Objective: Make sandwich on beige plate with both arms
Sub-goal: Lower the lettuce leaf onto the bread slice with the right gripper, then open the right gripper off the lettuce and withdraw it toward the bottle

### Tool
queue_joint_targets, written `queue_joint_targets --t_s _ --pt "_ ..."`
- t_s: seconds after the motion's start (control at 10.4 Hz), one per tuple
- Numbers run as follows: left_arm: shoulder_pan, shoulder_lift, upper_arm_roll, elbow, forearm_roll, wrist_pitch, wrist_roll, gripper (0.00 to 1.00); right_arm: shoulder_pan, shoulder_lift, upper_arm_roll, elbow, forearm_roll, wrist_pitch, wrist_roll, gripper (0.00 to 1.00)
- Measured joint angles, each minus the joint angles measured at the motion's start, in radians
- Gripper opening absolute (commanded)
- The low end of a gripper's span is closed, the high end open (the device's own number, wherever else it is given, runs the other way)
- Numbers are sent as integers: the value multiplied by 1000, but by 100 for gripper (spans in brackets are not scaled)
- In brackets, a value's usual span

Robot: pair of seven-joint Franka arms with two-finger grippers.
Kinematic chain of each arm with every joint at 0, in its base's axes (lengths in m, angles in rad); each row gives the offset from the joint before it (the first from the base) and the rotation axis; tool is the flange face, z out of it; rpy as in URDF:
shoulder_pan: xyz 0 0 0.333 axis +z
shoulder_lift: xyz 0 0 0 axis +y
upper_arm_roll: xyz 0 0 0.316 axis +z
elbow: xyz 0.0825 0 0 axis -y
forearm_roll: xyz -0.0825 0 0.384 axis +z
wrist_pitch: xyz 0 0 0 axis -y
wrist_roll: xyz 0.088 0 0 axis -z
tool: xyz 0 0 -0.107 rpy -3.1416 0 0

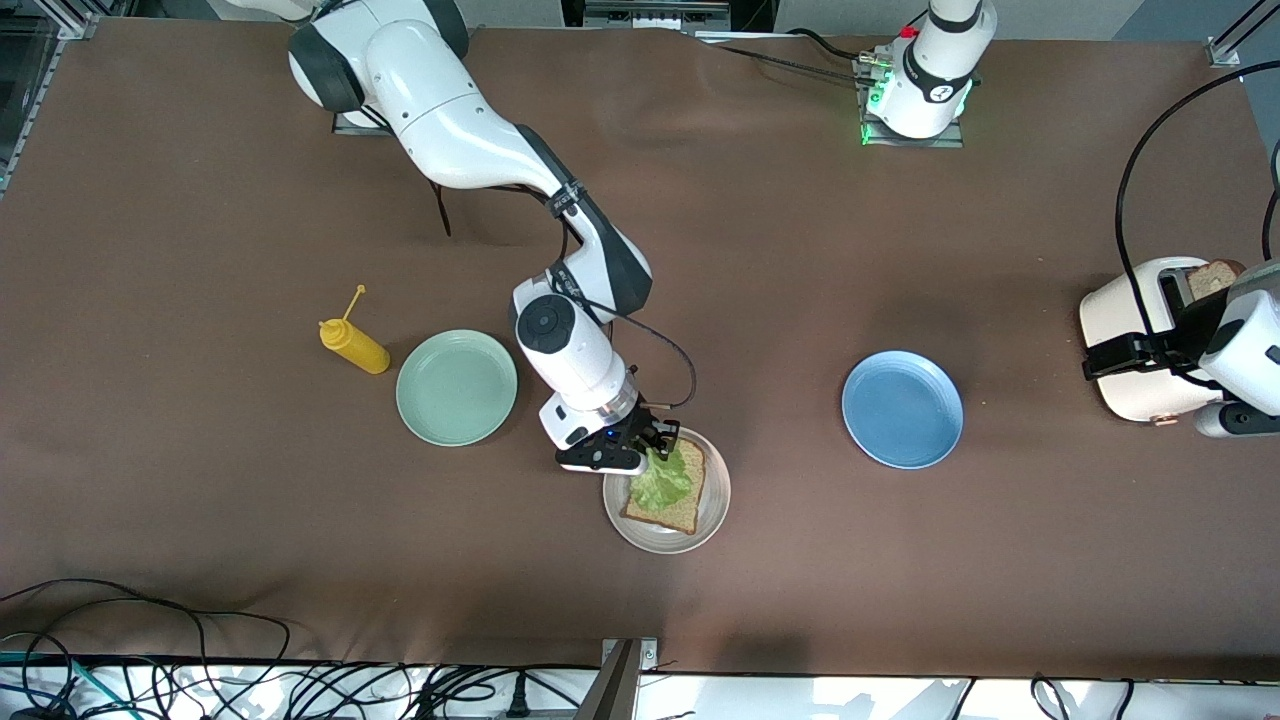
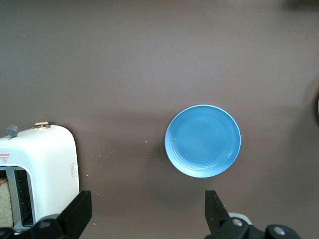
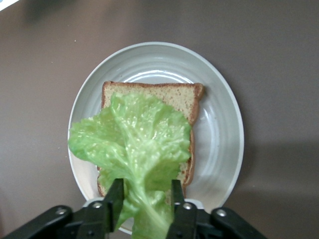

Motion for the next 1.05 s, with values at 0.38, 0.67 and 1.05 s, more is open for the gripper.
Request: queue_joint_targets --t_s 0.38,0.67,1.05 --pt "0 0 0 -2 0 0 0 100 -1 -5 -6 5 55 -1 -6 100" --pt "2 0 1 -3 0 0 0 100 -2 -42 -24 12 58 -92 -10 100" --pt "71 0 5 -3 0 0 1 100 -78 -181 -51 -107 58 -285 -235 100"
